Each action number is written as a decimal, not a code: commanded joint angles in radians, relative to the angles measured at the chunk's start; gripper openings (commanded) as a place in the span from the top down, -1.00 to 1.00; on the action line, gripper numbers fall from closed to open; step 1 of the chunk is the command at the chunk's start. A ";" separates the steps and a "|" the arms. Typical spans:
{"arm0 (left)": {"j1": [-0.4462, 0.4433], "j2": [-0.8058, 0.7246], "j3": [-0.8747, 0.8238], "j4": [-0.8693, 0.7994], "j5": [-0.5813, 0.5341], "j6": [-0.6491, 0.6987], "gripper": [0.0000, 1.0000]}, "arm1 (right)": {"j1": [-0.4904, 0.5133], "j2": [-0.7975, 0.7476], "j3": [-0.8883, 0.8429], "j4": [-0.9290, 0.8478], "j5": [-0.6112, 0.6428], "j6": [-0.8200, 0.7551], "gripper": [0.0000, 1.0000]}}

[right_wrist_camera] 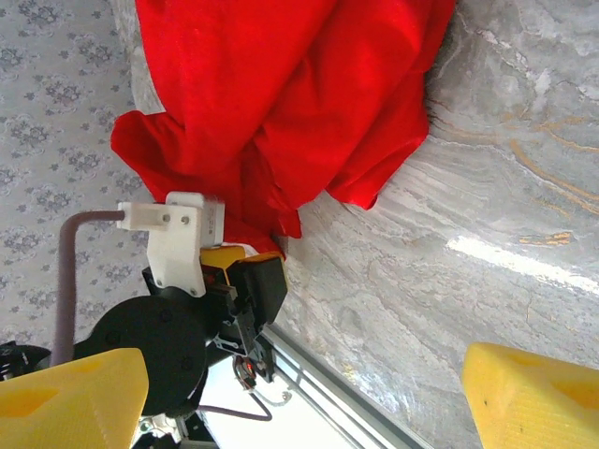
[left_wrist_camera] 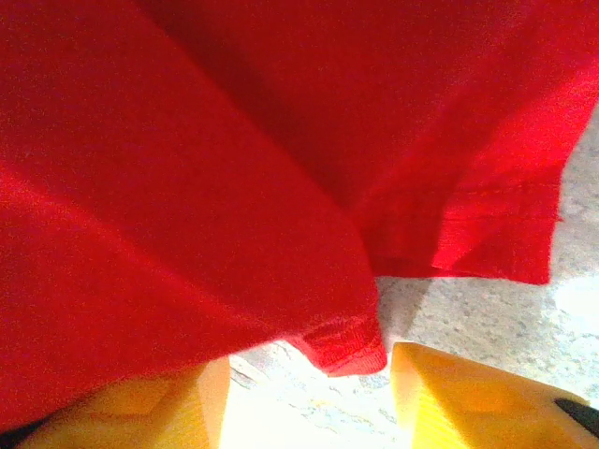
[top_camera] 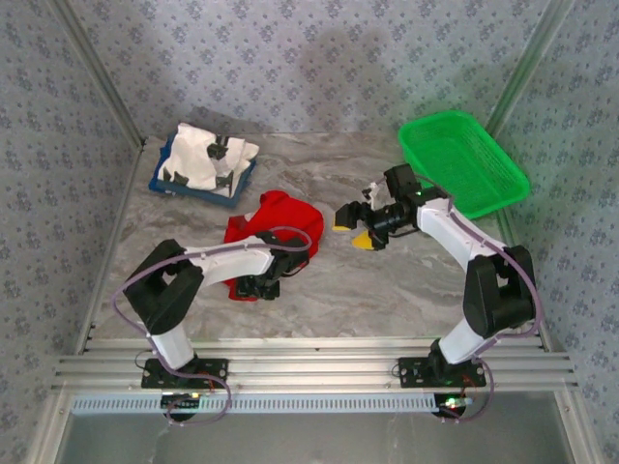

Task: Fold and stack the t-shirts

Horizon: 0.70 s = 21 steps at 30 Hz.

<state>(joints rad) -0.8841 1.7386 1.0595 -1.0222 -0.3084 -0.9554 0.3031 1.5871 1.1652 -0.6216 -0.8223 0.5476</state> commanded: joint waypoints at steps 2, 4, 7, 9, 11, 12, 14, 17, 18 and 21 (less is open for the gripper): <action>-0.007 0.007 0.002 -0.032 -0.042 -0.009 0.05 | -0.010 0.009 -0.003 -0.004 -0.029 -0.020 -0.78; -0.006 0.010 -0.001 -0.027 -0.050 -0.002 0.08 | -0.012 0.013 -0.003 0.000 -0.030 -0.016 -0.78; -0.003 0.019 -0.008 -0.012 -0.058 0.005 0.14 | -0.009 0.015 -0.003 0.008 -0.028 -0.010 -0.78; -0.003 0.025 -0.012 0.000 -0.058 0.013 0.16 | -0.008 0.015 -0.006 0.017 -0.028 -0.004 -0.78; -0.001 0.031 -0.015 0.007 -0.057 0.023 0.17 | -0.007 0.016 -0.004 0.017 -0.029 -0.001 -0.78; -0.001 0.033 -0.014 0.007 -0.059 0.027 0.17 | -0.006 0.017 -0.004 0.016 -0.029 0.002 -0.78; -0.001 0.032 -0.011 0.007 -0.068 0.033 0.16 | -0.004 0.017 -0.004 0.016 -0.028 0.009 -0.78; -0.001 0.020 0.001 0.028 -0.069 0.042 0.16 | 0.005 0.022 -0.001 0.049 -0.026 0.017 -0.78; -0.001 0.014 0.000 0.043 -0.057 0.040 0.16 | 0.007 0.024 -0.001 0.052 -0.026 0.018 -0.78; -0.001 0.007 -0.007 0.071 -0.036 0.023 0.16 | 0.013 0.029 0.004 0.054 -0.026 0.021 -0.78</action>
<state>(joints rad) -0.8841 1.7634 1.0569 -0.9722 -0.3519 -0.9283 0.3069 1.5997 1.1652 -0.5751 -0.8280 0.5598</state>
